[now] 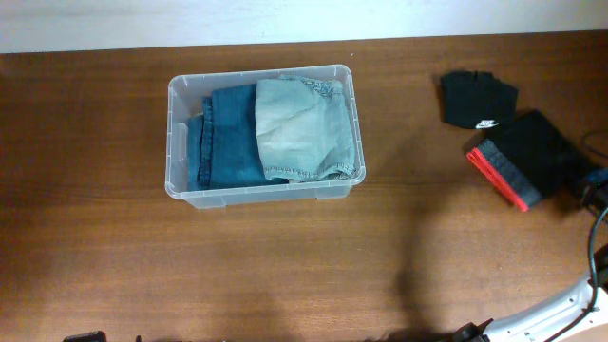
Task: Pack container
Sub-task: 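Lift the black shirt and carry it left over the container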
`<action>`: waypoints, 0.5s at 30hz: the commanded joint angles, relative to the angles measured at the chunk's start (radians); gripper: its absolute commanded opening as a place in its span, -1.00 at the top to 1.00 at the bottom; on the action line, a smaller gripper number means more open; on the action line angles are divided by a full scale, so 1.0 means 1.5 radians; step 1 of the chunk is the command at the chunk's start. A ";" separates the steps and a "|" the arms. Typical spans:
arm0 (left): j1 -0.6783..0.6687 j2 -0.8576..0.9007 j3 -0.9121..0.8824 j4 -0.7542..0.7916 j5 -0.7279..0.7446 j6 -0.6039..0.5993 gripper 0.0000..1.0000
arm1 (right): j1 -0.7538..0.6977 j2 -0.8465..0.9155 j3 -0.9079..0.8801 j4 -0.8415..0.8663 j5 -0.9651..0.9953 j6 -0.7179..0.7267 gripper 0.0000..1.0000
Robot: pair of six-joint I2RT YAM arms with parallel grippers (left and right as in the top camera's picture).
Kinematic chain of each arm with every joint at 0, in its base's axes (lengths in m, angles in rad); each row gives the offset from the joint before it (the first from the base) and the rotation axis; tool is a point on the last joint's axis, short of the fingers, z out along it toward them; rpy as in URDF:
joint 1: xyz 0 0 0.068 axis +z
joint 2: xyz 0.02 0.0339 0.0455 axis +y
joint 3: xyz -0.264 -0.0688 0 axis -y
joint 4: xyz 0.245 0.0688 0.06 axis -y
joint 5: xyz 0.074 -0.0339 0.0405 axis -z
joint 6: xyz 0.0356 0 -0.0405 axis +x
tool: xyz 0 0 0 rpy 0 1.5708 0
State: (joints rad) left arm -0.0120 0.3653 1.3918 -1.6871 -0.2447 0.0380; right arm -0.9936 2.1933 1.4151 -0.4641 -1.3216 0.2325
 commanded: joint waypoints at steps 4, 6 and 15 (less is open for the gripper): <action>-0.003 -0.001 -0.001 0.000 -0.011 0.001 -1.00 | 0.081 -0.127 0.084 -0.030 -0.154 0.016 0.92; -0.003 -0.001 -0.001 0.000 -0.011 0.001 -0.99 | 0.115 -0.170 0.099 -0.030 -0.154 0.024 0.92; -0.003 -0.001 -0.001 0.000 -0.011 0.001 -0.99 | 0.321 -0.329 0.204 -0.030 -0.136 0.044 0.92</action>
State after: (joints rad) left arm -0.0120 0.3653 1.3918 -1.6871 -0.2447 0.0380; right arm -0.5964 1.7855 1.6650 -0.5091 -1.4677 0.2928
